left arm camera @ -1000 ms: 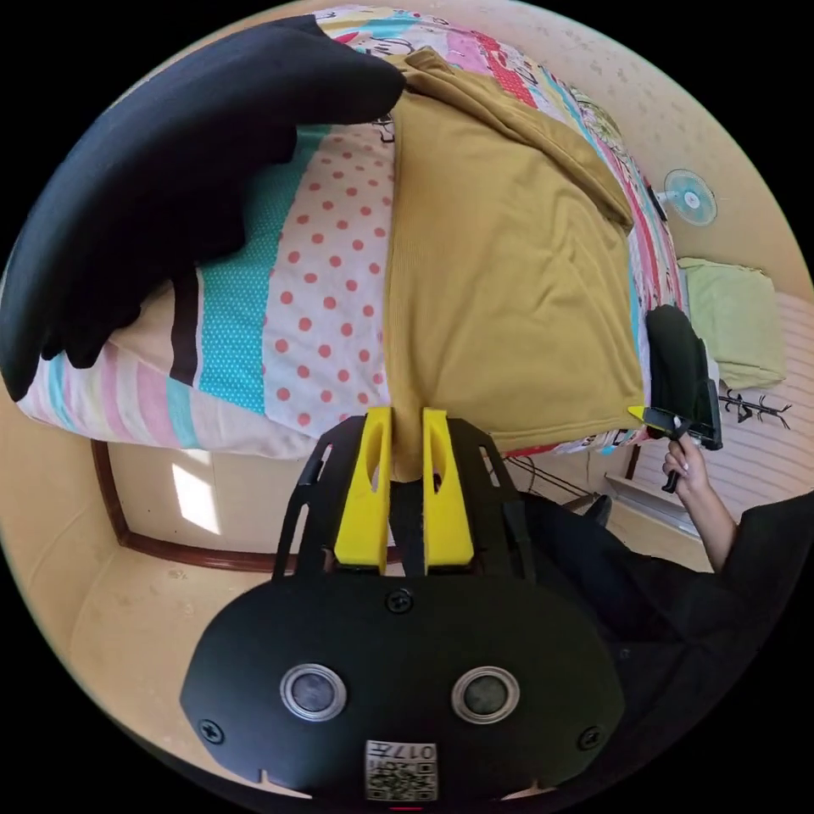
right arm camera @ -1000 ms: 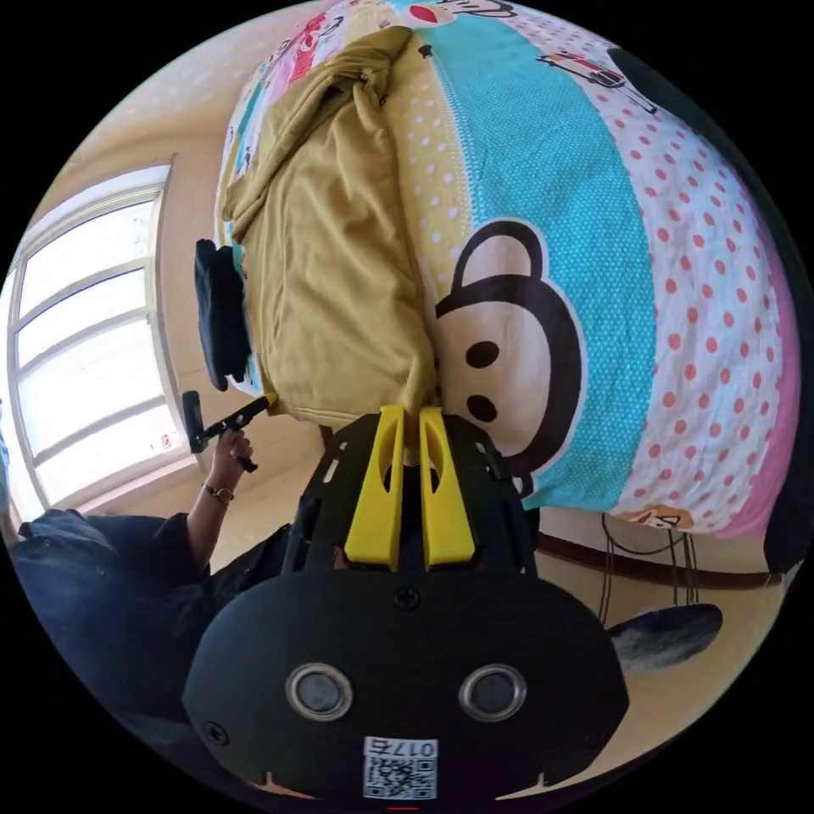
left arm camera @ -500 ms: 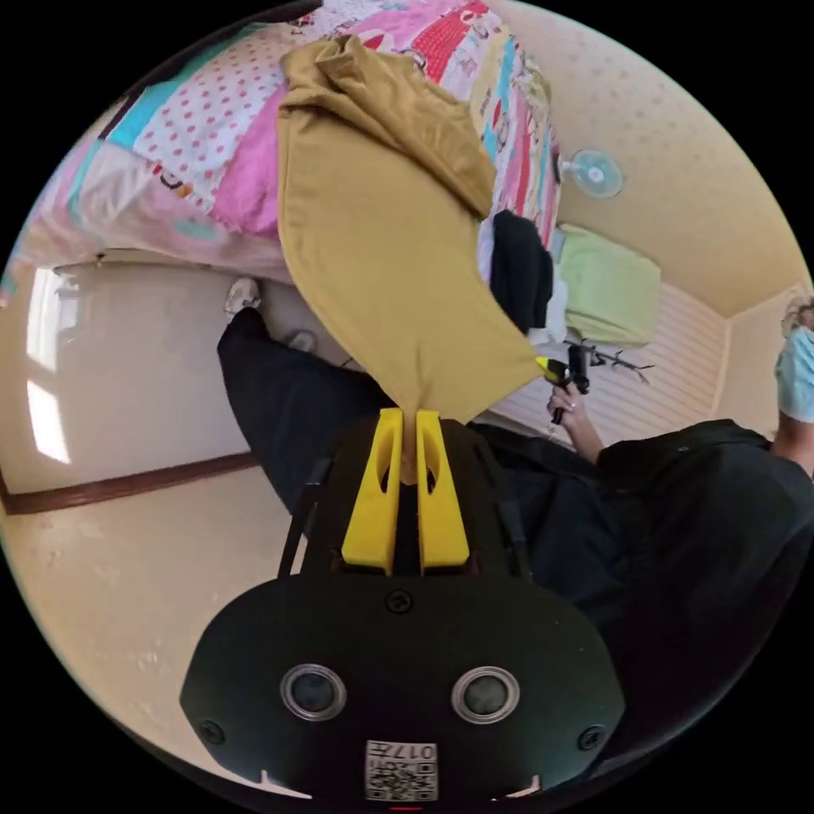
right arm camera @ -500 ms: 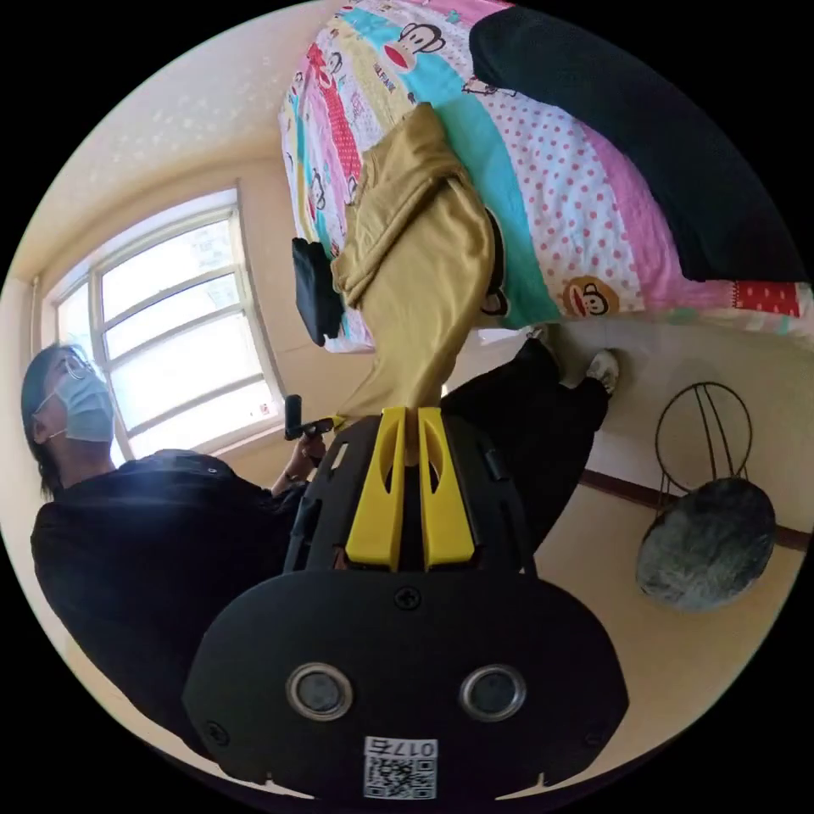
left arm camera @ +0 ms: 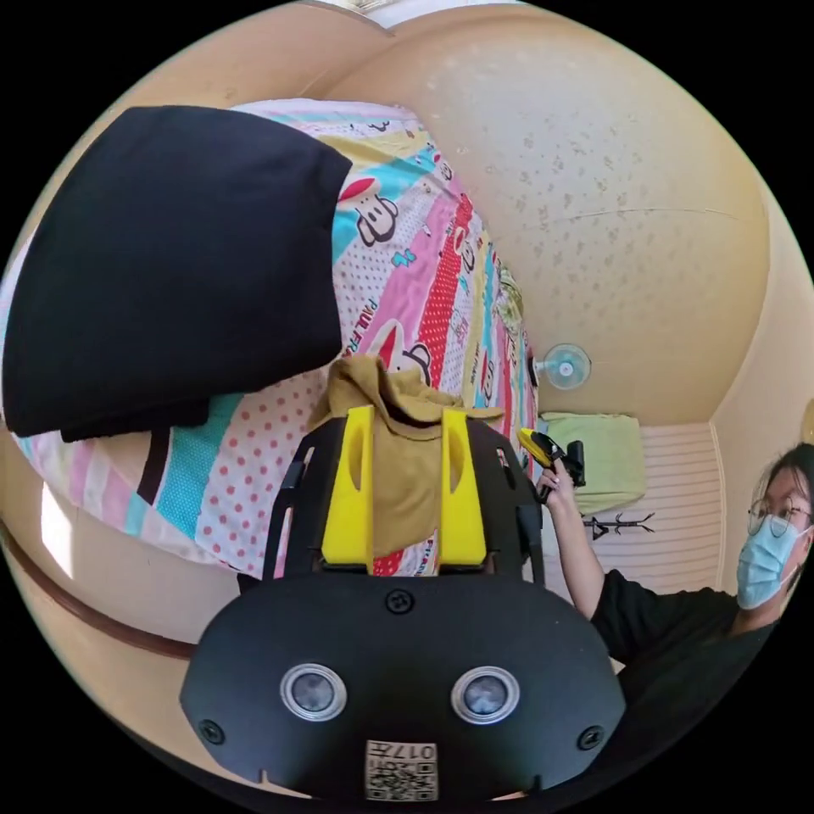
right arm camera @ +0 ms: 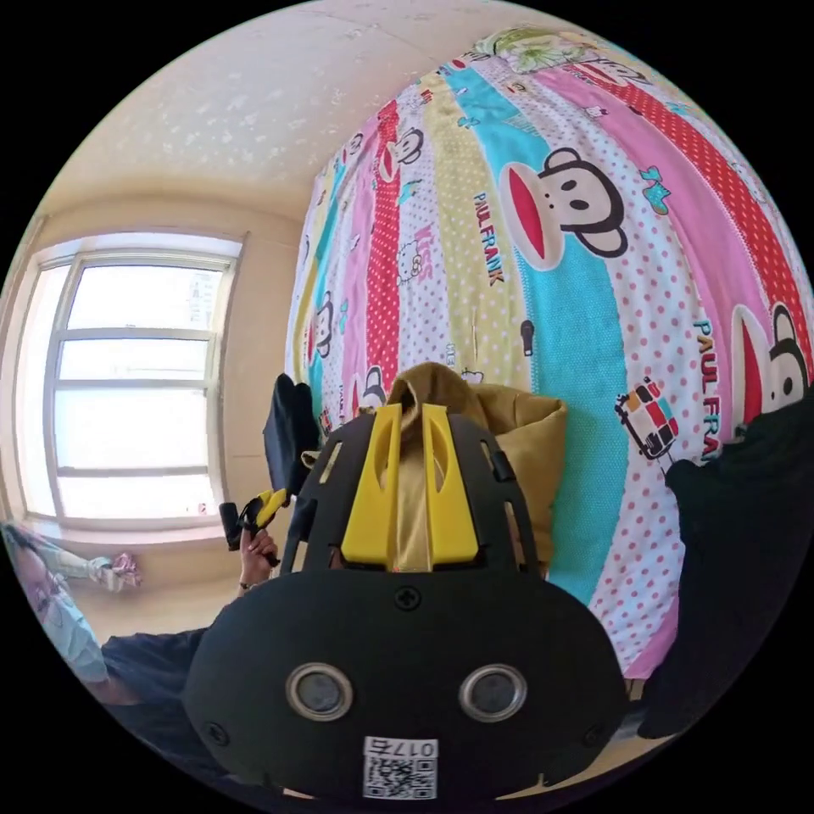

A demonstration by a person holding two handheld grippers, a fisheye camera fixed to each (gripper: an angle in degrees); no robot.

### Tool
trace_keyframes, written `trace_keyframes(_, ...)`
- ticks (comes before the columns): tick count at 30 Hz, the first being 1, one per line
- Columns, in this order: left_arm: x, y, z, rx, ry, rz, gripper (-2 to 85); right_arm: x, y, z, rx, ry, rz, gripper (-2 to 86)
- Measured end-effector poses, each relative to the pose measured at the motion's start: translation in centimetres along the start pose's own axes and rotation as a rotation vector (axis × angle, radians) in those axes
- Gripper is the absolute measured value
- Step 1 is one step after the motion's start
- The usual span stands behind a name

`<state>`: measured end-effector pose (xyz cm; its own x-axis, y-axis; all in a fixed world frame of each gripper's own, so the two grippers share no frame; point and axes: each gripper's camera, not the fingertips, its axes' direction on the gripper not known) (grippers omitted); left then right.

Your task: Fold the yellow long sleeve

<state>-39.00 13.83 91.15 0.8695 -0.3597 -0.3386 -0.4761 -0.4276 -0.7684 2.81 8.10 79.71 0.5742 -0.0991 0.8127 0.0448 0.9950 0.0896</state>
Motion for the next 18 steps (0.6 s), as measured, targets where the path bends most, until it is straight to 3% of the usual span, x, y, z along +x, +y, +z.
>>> trace_keyframes(4, -1.3, 5.7, 3.6, -0.164, -0.155, -0.070, 15.2, -3.7, 4.5, 3.7, -0.065, 0.240, -0.175, 2.7)
trace_keyframes(7, -3.2, 9.6, 6.6, -0.279, -0.135, -0.154, 16.7, -1.3, 6.7, 6.3, -0.175, 0.586, -0.137, 6.0)
trace_keyframes(8, -3.5, 10.3, 6.9, -0.285, -0.120, -0.169, 16.7, -0.8, 6.9, 6.2, -0.186, 0.617, -0.130, 7.4)
trace_keyframes(13, -2.5, 12.7, 6.1, -0.179, -0.092, -0.121, 13.7, 0.8, 8.2, 0.1, -0.090, 0.614, -0.220, 9.6)
trace_keyframes(18, -1.4, 12.7, 8.8, -0.356, -0.100, 0.001, 9.2, 6.9, 8.9, -1.5, -0.365, 0.431, -0.124, 6.3)
